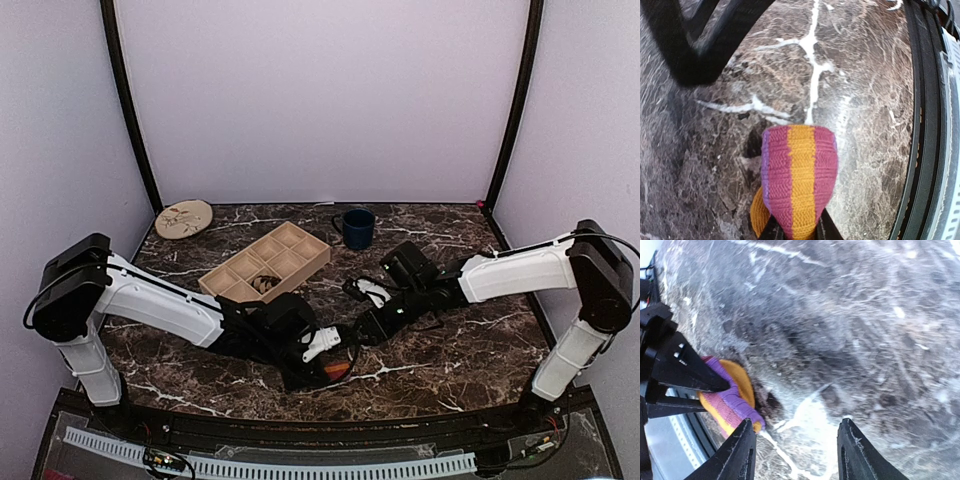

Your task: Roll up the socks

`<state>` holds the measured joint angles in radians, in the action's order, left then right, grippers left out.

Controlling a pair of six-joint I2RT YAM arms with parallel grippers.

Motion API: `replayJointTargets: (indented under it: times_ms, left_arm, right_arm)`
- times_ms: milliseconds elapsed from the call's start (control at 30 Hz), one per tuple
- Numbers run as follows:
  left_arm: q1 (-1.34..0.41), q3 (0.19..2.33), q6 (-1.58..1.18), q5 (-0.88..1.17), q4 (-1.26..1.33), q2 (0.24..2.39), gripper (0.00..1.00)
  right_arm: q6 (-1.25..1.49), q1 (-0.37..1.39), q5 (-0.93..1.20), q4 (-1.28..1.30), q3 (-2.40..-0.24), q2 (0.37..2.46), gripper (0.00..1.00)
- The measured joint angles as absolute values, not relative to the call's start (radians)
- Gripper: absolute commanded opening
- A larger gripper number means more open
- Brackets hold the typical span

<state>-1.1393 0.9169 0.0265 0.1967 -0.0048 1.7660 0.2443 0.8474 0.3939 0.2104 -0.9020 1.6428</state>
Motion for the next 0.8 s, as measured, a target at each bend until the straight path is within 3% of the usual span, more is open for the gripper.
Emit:
replayJointTargets:
  times_ms: [800]
  left_arm:
    - [-0.756,1.179,-0.226,-0.176,-0.303,1.626,0.00]
  right_arm:
    - [0.264,0.825,0.260,0.194,-0.925,1.589,0.52]
